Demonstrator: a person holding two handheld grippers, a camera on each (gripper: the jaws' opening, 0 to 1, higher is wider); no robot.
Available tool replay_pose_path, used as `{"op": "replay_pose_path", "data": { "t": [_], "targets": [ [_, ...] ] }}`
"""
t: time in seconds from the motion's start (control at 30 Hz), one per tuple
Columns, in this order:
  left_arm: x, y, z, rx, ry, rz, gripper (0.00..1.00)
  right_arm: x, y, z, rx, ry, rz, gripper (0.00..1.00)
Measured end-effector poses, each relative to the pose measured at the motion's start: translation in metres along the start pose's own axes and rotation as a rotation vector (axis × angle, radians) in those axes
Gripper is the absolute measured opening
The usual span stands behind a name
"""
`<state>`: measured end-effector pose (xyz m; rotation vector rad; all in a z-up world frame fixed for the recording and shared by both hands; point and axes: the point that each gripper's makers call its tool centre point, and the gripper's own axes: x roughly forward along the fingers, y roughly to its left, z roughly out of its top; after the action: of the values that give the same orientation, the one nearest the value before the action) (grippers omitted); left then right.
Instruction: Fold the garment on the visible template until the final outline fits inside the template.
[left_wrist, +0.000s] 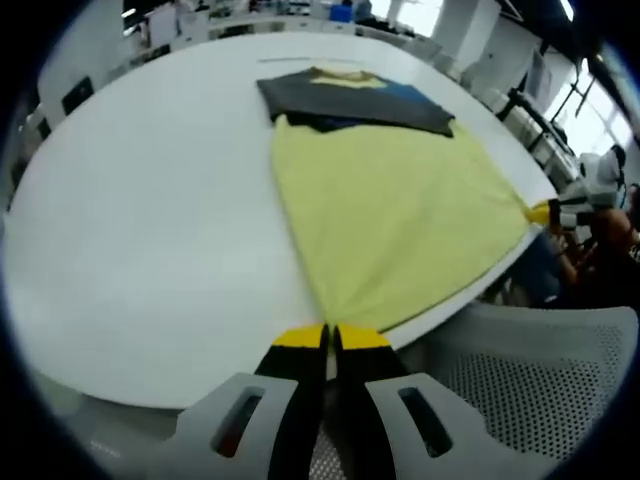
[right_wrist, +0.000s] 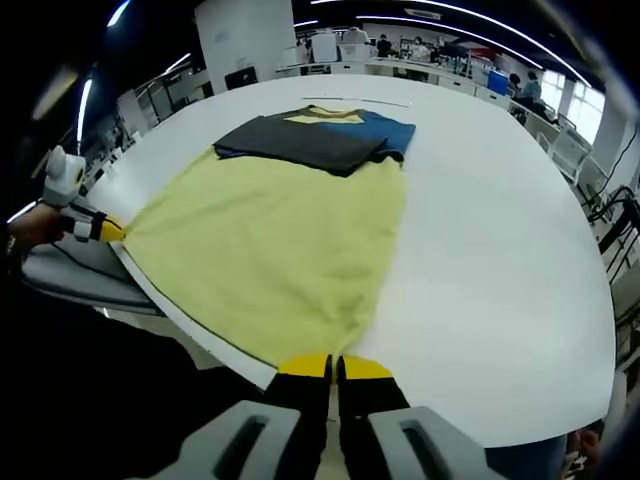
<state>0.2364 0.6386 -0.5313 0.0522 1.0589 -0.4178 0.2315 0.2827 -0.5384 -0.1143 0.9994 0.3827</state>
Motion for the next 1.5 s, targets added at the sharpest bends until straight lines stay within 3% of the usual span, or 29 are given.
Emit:
{"op": "replay_pose_path", "data": {
  "t": [0.5,0.83,1.17,1.5],
  "targets": [
    [-0.007,0.004,-0.020,0.004,0.037,0.007,0.00,-0.005,0.015,-0.012,-0.018,0.017,0.033,0.00],
    [-0.013,0.003,-0.016,-0.012,0.014,0.005,0.00,-0.009,0.017,-0.010,-0.026,-0.003,0.033,0.00],
    [-0.032,-0.002,0.011,-0.064,-0.049,-0.029,0.00,-0.029,0.014,0.021,-0.010,-0.088,0.040,0.00],
    [-0.055,0.003,0.055,-0.071,-0.146,-0.042,0.00,-0.052,0.005,0.068,-0.030,-0.184,0.010,0.00]
  ]
}}
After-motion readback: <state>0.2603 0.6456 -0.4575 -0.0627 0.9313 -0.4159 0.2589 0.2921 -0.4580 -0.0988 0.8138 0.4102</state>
